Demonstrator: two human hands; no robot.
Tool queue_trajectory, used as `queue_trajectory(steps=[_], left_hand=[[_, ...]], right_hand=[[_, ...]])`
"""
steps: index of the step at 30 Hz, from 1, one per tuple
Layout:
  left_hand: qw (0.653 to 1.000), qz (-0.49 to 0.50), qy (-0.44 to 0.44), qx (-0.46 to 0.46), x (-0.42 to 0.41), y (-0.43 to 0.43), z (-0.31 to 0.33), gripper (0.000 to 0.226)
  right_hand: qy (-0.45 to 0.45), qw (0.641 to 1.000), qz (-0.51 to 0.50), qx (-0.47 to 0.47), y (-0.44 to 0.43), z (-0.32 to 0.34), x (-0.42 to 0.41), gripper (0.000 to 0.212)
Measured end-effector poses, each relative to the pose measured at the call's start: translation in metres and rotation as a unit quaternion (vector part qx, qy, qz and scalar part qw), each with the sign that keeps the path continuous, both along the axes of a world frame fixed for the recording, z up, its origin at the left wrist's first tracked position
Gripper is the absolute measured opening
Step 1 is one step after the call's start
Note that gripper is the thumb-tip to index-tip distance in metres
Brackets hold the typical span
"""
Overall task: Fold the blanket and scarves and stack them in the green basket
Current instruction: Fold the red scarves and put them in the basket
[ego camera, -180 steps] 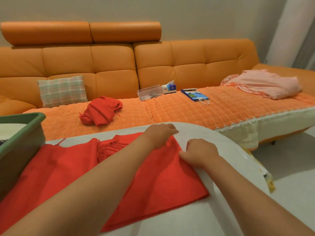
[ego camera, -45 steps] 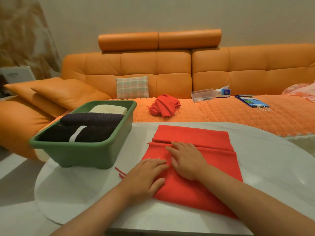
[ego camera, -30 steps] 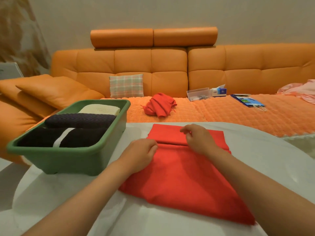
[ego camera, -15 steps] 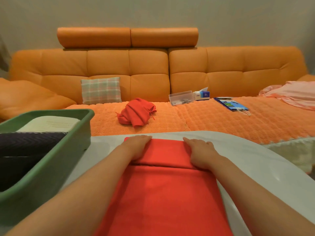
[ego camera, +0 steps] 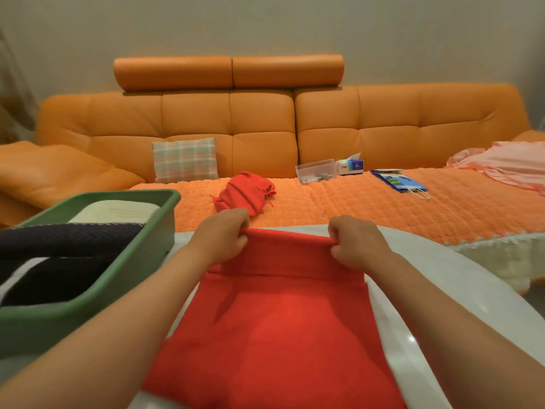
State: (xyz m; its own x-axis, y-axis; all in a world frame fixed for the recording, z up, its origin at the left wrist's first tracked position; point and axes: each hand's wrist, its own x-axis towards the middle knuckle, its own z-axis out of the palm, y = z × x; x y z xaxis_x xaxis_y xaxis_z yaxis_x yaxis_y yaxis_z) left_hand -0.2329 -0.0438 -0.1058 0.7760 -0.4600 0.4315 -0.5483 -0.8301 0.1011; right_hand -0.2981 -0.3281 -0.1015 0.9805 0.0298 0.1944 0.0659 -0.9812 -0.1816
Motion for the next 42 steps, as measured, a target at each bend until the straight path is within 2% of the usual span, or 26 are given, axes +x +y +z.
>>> queue_trajectory(steps=[3,6,9,14,19,21,23,25,27,28,32,34,36,38,41,42], left_hand=[[0.998,-0.022,-0.018,-0.052,-0.040,0.018,0.004,0.018],[0.995,-0.061,0.030,-0.070,-0.082,0.038,0.001,0.022],[0.994,-0.074,0.073,-0.034,-0.116,0.054,-0.001,0.021],[0.991,-0.085,0.097,0.045,-0.158,0.072,-0.010,0.019],[0.976,-0.097,0.151,0.123,-0.189,0.077,-0.021,0.016],[0.974,-0.096,0.157,0.129,-0.195,0.076,-0.023,0.021],[0.973,-0.090,0.170,0.131,-0.199,0.075,-0.024,0.039],[0.967,-0.105,0.179,0.147,-0.200,0.070,-0.027,0.065],[0.961,-0.131,0.189,0.157,-0.201,0.060,-0.031,0.074],[0.958,-0.139,0.194,0.158,-0.201,0.055,-0.033,0.073],[0.965,-0.165,0.146,0.139,-0.183,0.049,-0.035,0.055],[0.977,-0.175,0.053,0.113,-0.166,0.055,-0.039,0.048],[0.983,-0.154,0.006,0.099,-0.150,0.063,-0.044,0.047],[0.989,-0.096,0.036,0.111,-0.141,0.063,-0.038,0.052],[0.964,-0.012,0.210,0.163,-0.128,0.061,-0.032,0.059],[0.959,0.008,0.231,0.161,-0.124,0.057,-0.031,0.060]], right_hand=[[0.020,0.999,0.031,0.014,0.007,0.018,-0.031,0.027],[0.073,0.996,0.049,0.000,0.021,0.029,-0.063,0.047],[0.119,0.990,0.078,-0.026,0.036,0.033,-0.097,0.054],[0.204,0.972,0.115,-0.031,0.048,0.029,-0.142,0.066],[0.341,0.927,0.139,-0.069,0.058,0.026,-0.168,0.061],[0.389,0.911,0.132,-0.035,0.059,0.022,-0.169,0.054],[0.358,0.924,0.130,0.043,0.061,0.018,-0.165,0.033],[0.221,0.964,0.141,0.051,0.063,0.012,-0.155,0.021],[0.103,0.982,0.156,0.004,0.068,0.000,-0.144,0.026],[0.089,0.982,0.163,-0.017,0.070,-0.007,-0.139,0.033],[0.181,0.968,0.171,-0.034,0.070,-0.027,-0.125,0.055],[0.186,0.968,0.164,-0.035,0.066,-0.032,-0.119,0.053],[0.162,0.974,0.145,-0.063,0.064,-0.037,-0.115,0.049],[0.144,0.979,0.120,-0.083,0.064,-0.039,-0.116,0.048],[0.128,0.979,0.096,-0.125,0.073,-0.036,-0.124,0.044],[0.123,0.978,0.098,-0.137,0.078,-0.034,-0.127,0.043]])
